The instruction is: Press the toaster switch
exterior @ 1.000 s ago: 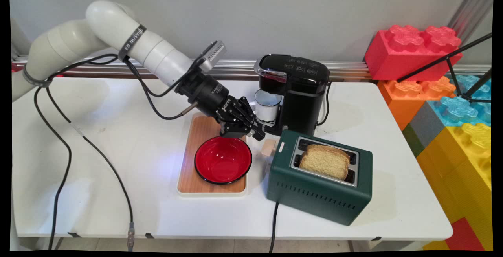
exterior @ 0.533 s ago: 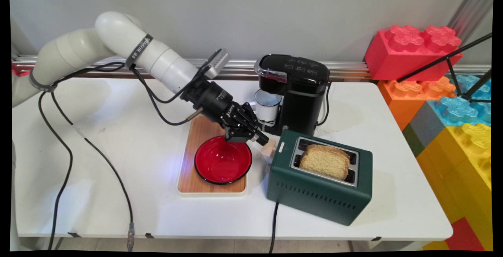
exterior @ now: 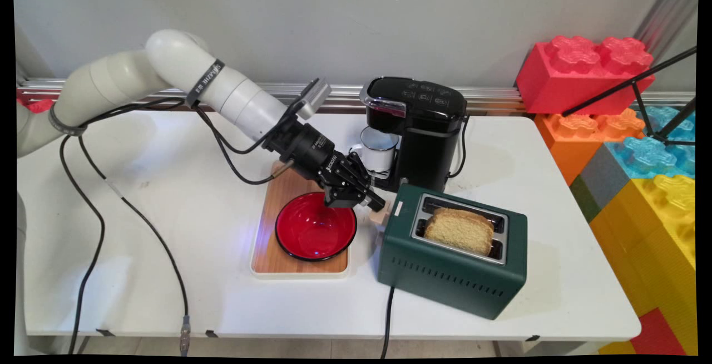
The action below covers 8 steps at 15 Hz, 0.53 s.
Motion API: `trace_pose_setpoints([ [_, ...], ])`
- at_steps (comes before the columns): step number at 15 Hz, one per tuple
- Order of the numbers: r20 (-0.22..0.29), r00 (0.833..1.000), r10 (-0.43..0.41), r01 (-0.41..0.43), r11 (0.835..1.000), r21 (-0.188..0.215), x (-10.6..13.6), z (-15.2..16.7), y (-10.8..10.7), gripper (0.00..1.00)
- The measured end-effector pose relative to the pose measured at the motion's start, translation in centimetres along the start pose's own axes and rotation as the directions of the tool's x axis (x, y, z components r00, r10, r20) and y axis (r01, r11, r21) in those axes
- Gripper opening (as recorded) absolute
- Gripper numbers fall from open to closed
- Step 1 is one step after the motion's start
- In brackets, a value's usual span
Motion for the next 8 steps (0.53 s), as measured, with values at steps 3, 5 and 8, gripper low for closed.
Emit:
trace_pose_setpoints([
  [3, -0.001, 1.000, -0.005, 0.005, 1.000, -0.001, -0.4, 0.4, -0.1, 0.00],
  [5, -0.001, 1.000, -0.008, 0.008, 1.000, -0.001, -0.6, 0.7, -0.1, 0.00],
  [8, 0.000, 1.000, -0.012, 0.012, 1.000, -0.002, -1.1, 1.3, -0.2, 0.00],
])
